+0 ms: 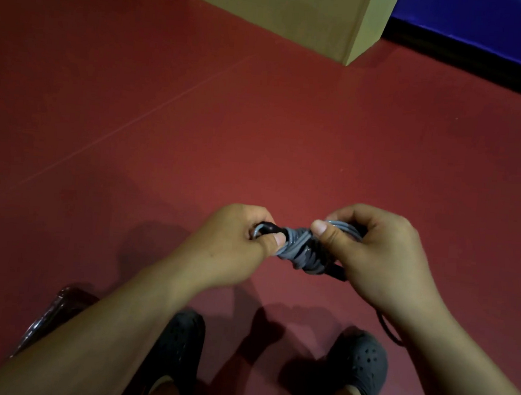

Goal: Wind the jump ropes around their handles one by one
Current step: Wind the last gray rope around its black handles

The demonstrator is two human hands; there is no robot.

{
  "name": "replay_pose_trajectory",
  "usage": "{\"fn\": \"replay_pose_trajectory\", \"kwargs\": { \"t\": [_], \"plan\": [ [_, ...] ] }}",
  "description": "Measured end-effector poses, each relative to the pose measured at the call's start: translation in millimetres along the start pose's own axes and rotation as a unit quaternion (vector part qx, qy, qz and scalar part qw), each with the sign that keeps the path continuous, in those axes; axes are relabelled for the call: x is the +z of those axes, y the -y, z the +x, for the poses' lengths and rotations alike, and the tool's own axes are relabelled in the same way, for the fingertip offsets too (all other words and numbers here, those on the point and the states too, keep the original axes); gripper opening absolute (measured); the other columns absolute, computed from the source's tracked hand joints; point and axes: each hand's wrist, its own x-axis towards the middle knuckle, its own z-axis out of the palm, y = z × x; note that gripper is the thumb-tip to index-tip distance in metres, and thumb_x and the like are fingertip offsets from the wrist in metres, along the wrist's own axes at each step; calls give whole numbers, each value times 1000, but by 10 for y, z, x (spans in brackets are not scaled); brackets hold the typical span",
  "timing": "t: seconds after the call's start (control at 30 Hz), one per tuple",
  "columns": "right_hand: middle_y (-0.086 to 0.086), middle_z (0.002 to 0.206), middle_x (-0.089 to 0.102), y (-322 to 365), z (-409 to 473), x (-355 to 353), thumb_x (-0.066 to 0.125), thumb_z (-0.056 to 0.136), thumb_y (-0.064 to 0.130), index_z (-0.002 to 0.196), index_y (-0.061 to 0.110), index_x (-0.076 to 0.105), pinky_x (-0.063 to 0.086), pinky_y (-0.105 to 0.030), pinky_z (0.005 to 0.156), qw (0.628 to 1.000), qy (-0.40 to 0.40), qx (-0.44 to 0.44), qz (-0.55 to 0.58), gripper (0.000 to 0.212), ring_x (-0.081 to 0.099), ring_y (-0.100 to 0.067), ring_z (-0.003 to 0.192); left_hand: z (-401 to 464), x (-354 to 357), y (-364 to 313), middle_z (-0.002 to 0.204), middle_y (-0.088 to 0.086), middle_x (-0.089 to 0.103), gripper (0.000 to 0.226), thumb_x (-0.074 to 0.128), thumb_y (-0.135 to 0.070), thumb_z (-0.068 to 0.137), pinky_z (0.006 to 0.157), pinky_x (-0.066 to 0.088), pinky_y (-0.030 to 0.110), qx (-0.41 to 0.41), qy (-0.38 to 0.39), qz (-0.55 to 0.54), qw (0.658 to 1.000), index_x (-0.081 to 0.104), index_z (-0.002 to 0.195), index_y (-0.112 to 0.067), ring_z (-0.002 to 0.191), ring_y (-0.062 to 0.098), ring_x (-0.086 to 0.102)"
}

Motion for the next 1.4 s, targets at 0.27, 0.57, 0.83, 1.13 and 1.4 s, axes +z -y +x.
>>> {"fn": "replay_pose_trajectory", "kwargs": {
  "t": [0.27,0.57,0.83,1.13,1.4],
  "plan": [
    [7,65,69,-78,33,-26,85,70,36,75,22,70,49,-27,57,997,71,16,37,22,59,-5,57,-68,18,-56,65,-5,55,10,61,-21,93,57,36,24,77,85,52,992,64,83,-24,58,5,45],
    [1,73,61,-88,28,-93,75,82,13,86,13,71,46,-14,65,971,156,13,183,5,54,-4,67,-100,-23,-78,70,-3,58,6,62,-26,89,61,40,23,156,153,-22,976,66,88,-21,64,7,49],
    [0,62,57,-117,21,-185,72,70,27,77,12,68,41,-19,53,942,151,45,296,17,49,-6,55,-127,-173,-125,78,-3,64,9,66,-19,89,66,44,13,162,213,-221,938,67,94,-10,72,2,56],
    [-4,74,73,-205,29,91,67,88,17,78,7,73,54,-23,67,939,123,56,317,15,69,-13,68,-88,-107,-83,81,4,69,17,59,-19,86,67,53,23,68,128,-322,936,75,88,-15,73,12,62],
    [2,61,60,-66,-67,219,61,92,14,70,25,58,44,-18,52,980,112,10,166,25,54,-7,53,-67,-52,-159,79,3,69,23,62,-24,91,66,53,21,1,101,-396,913,70,104,-7,70,10,62]
  ]
}}
